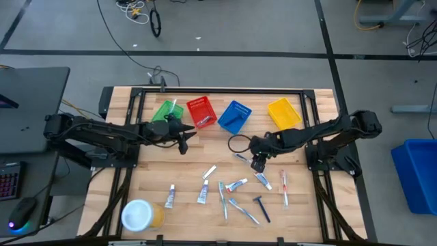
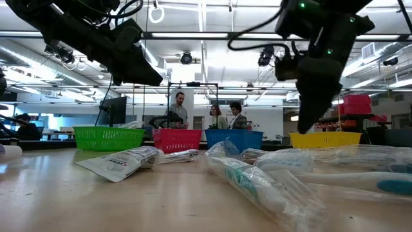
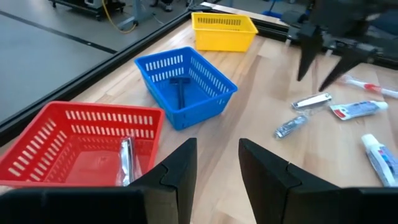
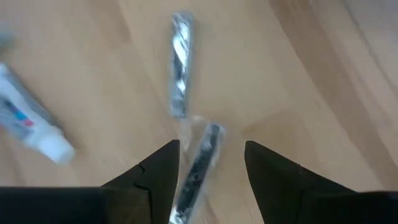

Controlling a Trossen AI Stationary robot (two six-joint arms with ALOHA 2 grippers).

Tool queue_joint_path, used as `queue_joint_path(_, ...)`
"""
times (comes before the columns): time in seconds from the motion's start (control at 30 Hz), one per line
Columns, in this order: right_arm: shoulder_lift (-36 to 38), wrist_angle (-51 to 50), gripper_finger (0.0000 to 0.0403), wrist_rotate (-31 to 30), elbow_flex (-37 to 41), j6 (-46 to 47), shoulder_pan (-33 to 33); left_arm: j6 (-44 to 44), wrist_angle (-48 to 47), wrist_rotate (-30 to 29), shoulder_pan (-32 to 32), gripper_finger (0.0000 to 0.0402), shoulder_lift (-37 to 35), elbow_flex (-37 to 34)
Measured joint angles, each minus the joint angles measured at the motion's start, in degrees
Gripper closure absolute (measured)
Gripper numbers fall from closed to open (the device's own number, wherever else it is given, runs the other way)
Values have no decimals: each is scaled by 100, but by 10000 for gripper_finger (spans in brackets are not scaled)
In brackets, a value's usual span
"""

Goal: Pick & Place Travel size toiletries
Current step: Put the toothpaste into the yellow basket

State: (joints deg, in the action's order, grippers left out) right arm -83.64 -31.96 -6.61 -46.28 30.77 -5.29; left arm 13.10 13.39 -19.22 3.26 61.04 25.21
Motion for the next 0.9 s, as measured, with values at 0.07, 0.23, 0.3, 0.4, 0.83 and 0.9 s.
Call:
queue_joint_path(0.07, -2, -3, 210, 14, 122, 109, -19, 0, 2, 0, -23, 276, 0, 0)
queue_joint_path(0.23, -4, 4, 210, 82, 258, 201, -46, 0, 4, -108, -23, 276, 0, 0)
queue_joint_path(0.3, -4, 89, 210, 81, 258, 198, -84, 0, 4, -187, -23, 276, 0, 0)
queue_joint_path(0.4, -4, 369, 212, 213, 258, 57, -187, -2, 4, -257, -23, 276, 0, 0)
queue_joint_path(0.83, -12, 1035, 214, 1129, 258, -1195, -1177, -153, 4, -260, -23, 276, 0, 0)
queue_joint_path(0.9, -54, 1272, 214, 1130, 258, -1532, -1322, -153, 4, -260, -23, 276, 0, 0)
